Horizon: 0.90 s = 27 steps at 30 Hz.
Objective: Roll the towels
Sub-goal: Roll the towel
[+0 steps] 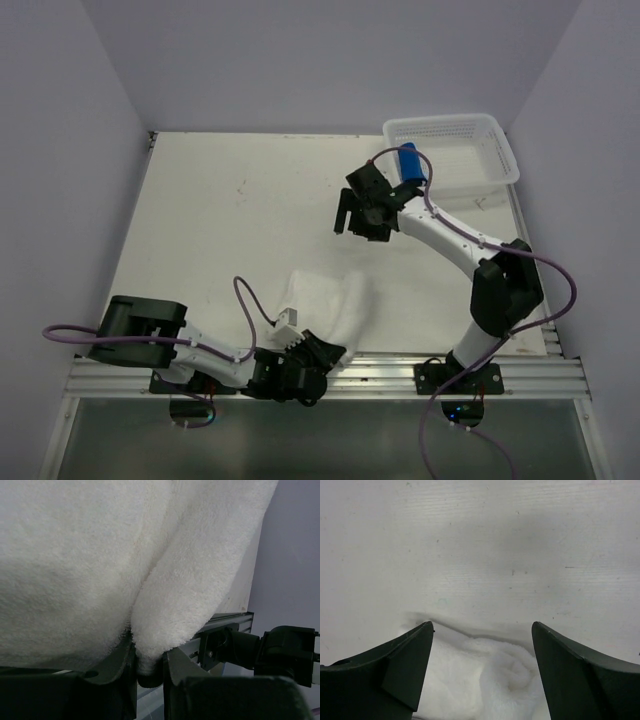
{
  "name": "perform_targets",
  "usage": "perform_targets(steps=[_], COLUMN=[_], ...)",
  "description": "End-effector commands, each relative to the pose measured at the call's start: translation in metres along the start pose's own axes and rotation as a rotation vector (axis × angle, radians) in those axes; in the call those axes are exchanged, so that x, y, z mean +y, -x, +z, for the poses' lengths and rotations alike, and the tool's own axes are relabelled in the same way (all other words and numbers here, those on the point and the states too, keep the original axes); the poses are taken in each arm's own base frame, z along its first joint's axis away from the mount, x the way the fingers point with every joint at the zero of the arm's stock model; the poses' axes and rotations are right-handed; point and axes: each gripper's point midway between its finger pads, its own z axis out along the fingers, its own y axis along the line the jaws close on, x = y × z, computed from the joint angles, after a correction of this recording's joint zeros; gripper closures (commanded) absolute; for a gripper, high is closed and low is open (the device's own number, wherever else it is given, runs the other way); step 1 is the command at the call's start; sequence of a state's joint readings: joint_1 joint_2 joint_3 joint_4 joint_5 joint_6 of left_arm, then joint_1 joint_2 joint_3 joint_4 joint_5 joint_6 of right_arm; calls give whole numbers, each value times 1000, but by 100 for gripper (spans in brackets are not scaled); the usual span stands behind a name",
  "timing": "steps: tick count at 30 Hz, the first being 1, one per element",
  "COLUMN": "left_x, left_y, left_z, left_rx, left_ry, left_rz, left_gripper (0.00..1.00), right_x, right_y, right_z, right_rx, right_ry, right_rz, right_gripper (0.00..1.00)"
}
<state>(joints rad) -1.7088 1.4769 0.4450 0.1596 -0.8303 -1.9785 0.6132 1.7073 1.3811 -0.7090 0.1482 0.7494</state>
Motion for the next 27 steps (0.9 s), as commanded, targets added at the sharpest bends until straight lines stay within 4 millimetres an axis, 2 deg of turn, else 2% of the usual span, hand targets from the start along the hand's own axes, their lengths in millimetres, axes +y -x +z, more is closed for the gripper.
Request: perform_targets(steps=[1, 3, 4, 6, 7, 9, 10, 11, 12, 13, 14, 16, 17, 18, 19, 23, 27], left_x=[69, 70, 71, 72, 72, 73, 73, 71, 72, 73, 69, 72, 65, 69, 68, 59, 60], left_y=[-20, -19, -19, -17, -16, -14, -14, -13, -10, -9, -8, -3, -2, 2, 4, 6, 5], left_z=[-14, -14, -14, -14, -14, -13, -13, -14, -13, -13, -14, -15, -16, -17, -17, -17, -17], left_rx=[151, 153, 152, 149, 146, 144, 142, 140, 130, 128, 128, 124, 129, 126, 126, 132, 155], left_ry=[200, 192, 191, 186, 182, 173, 168, 160, 159, 157, 144, 138, 115, 112, 100, 68, 58], left_rz=[73, 61, 59, 52, 48, 43, 43, 39, 42, 47, 36, 38, 10, 13, 13, -1, -26], left_gripper=[100, 100, 100, 100, 100, 100, 100, 100, 100, 100, 100, 100, 100, 100, 100, 100, 100], right_x=[7, 4, -1, -4, -13, -21, -33, -35, -39, -41, -41, -45, -45, -44, -43, -35, -29], right_y=[28, 21, 15, 2, -9, -24, -41, -46, -53, -70, -75, -95, -100, -104, -115, -134, -148], right_z=[-57, -72, -84, -96, -107, -115, -104, -119, -118, -108, -115, -105, -102, -103, -95, -86, -80], right_rx=[-124, -127, -142, -134, -154, -162, -143, -173, -171, -142, -158, -117, -109, -109, -83, -47, -21], right_ry=[91, 130, 162, 214, 251, 294, 287, 345, 358, 395, 442, 475, 493, 520, 553, 650, 706], right_rz=[-24, -31, -32, -33, -26, 3, 14, 30, 64, 68, 75, 90, 92, 95, 101, 119, 133], right_gripper=[16, 17, 18, 20, 21, 25, 27, 32, 35, 42, 44, 50, 51, 51, 51, 49, 42])
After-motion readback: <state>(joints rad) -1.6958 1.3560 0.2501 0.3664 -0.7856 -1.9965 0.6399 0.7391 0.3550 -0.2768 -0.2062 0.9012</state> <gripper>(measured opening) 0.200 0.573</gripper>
